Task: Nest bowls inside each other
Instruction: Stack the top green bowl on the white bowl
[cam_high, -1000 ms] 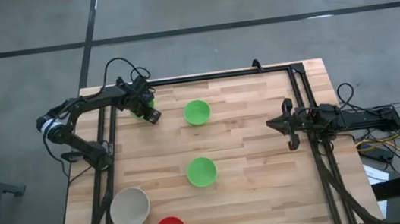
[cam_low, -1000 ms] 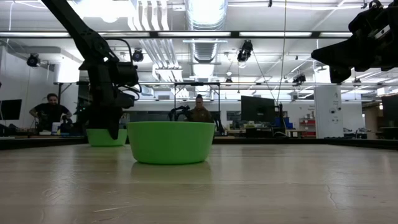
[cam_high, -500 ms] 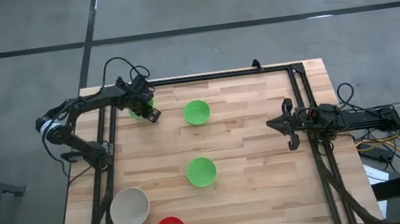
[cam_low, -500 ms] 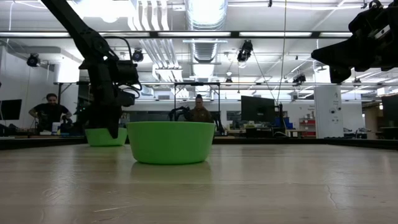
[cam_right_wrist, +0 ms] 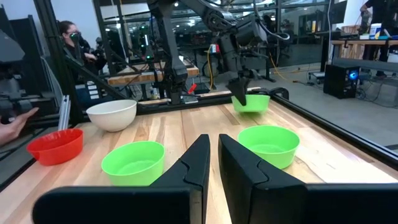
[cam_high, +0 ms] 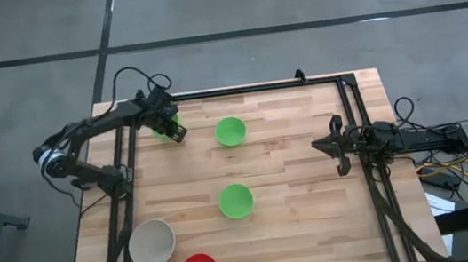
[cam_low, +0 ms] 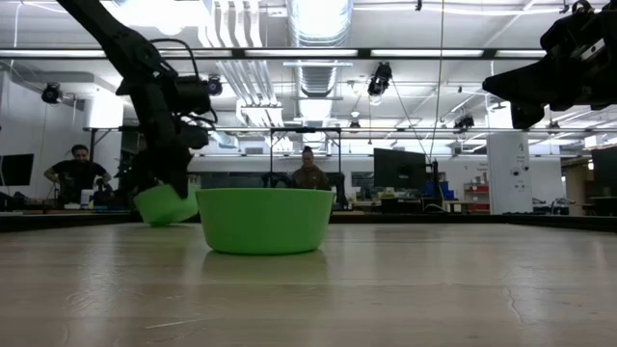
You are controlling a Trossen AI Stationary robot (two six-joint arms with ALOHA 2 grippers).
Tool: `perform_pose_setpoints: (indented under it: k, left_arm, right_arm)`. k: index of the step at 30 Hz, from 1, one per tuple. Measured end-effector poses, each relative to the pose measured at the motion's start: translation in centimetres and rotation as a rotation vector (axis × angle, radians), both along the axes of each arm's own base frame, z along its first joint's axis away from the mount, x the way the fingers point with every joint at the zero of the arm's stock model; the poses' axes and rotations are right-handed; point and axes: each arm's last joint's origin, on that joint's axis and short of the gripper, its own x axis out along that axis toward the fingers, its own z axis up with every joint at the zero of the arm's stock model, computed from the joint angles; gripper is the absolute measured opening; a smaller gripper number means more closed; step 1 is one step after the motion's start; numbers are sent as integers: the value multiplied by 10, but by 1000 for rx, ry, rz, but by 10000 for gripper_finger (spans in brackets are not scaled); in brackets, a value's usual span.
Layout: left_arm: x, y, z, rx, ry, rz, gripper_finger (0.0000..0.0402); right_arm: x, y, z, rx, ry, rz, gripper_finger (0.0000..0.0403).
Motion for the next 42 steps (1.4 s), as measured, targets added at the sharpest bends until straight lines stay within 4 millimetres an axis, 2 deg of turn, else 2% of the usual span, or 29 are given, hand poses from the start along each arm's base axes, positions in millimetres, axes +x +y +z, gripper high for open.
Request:
perform_pose_setpoints:
  k: [13, 19, 31, 42]
  left_arm:
    - [-3, -10, 16, 38, -52, -26, 5]
    - [-5, -18, 30, 81, -93, -45, 5]
    - [-13, -49, 62, 178, -198, -126, 5]
    - [-20, -81, 75, 176, -223, -164, 5]
  right_arm:
    - [0, 0, 0, -1, 0, 0, 34]
    - [0, 0, 0, -1, 0, 0, 34]
    - [0, 0, 0, 0, 0, 0, 34]
    - [0, 0, 0, -1, 0, 0, 34]
